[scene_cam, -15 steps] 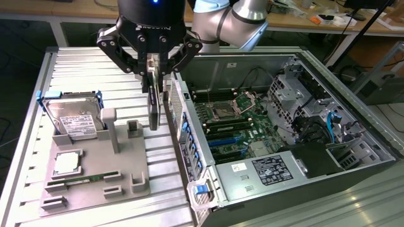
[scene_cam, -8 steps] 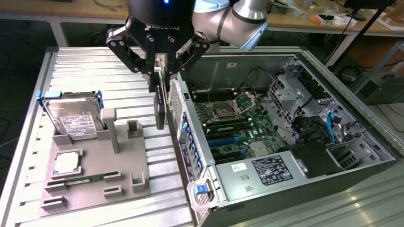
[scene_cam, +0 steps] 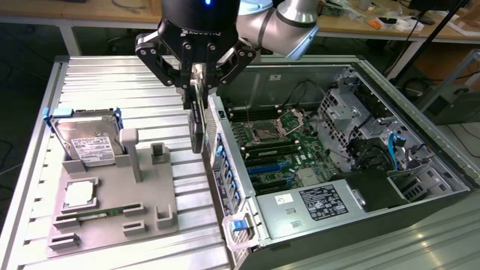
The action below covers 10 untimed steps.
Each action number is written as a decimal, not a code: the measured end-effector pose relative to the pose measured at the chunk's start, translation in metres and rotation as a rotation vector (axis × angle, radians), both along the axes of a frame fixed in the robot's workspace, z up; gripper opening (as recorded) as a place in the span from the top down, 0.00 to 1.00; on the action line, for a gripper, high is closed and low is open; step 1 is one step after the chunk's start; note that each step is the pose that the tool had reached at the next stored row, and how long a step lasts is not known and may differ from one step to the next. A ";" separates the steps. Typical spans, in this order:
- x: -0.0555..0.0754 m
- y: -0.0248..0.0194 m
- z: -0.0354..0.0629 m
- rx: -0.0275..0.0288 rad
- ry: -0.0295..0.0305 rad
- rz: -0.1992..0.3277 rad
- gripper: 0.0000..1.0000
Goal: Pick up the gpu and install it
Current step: 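Pick up the gpu and move the gpu toward the slot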
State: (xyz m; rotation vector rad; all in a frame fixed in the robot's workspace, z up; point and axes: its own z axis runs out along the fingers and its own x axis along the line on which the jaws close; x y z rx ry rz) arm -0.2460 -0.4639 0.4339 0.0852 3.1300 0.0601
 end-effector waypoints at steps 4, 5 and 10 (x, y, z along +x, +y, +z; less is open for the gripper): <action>0.005 0.0000 0.0000 0.0000 0.0000 0.000 0.73; 0.006 0.0000 0.0000 0.0000 0.0000 0.000 0.73; 0.012 0.0000 0.0000 0.0000 0.0000 0.000 0.73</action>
